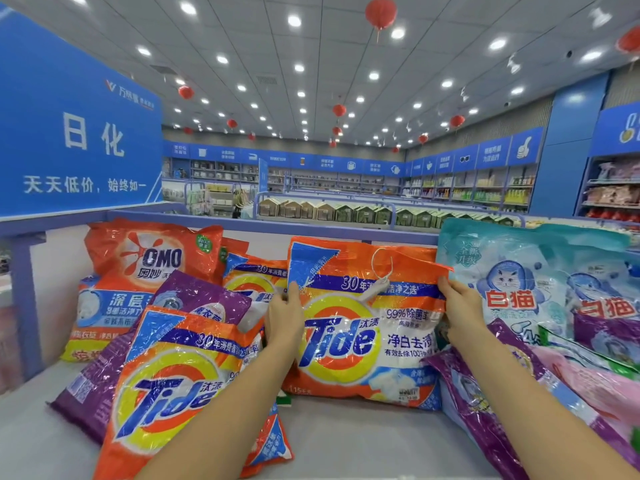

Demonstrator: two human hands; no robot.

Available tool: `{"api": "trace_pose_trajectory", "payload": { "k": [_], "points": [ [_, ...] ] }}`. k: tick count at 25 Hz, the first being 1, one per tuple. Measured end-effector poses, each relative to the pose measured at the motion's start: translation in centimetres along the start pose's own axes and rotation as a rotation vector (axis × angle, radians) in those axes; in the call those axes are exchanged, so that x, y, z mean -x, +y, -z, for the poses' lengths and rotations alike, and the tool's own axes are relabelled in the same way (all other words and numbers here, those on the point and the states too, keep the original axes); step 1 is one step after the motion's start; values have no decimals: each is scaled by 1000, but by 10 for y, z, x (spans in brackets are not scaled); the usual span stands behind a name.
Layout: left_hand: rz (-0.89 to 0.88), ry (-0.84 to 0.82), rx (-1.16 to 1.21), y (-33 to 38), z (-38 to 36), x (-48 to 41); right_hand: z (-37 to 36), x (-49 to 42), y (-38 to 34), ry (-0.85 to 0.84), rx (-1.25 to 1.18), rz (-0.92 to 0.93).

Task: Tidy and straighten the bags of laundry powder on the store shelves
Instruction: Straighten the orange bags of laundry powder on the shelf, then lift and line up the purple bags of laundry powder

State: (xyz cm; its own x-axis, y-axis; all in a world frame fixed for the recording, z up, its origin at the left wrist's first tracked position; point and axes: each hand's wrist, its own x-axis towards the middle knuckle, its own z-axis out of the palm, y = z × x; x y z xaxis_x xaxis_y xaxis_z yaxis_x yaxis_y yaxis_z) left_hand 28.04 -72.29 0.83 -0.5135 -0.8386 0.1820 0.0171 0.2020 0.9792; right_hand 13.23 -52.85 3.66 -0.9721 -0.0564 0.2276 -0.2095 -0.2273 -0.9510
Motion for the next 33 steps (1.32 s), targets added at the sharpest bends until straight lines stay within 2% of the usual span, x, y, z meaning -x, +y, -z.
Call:
{"api": "trace_pose_trajectory", "payload": {
  "k": [4,7,10,13,16,18,21,25,28,33],
  "points": [
    [-56,37,40,17,4,-12,1,-1,1,10,-11,-33],
    [-5,42,98,16,5,-13,-1,-4,-1,25,-16,-45],
    [-23,-28,156,27,11,-9,3,-8,0,0,-3,-68],
    [-153,-133,86,45,45,-6,10,-5,-8,36,-30,-60],
    [-329,-176,-11,58,113,-6,22,11,-26,221,37,159],
    [-394,-167,-26,63,165,-10,23,36,-41,236,65,338],
    [-340,-77,-139,48,234,-28,1,88,-61,138,107,490],
    [-21,-56,-297,-19,295,-45,-48,148,-66,-137,150,562],
    [131,-141,-348,-50,296,-37,-83,181,-57,-368,276,555],
    [185,-327,-193,-63,281,-37,-122,235,-22,-729,643,467]
  ]
}}
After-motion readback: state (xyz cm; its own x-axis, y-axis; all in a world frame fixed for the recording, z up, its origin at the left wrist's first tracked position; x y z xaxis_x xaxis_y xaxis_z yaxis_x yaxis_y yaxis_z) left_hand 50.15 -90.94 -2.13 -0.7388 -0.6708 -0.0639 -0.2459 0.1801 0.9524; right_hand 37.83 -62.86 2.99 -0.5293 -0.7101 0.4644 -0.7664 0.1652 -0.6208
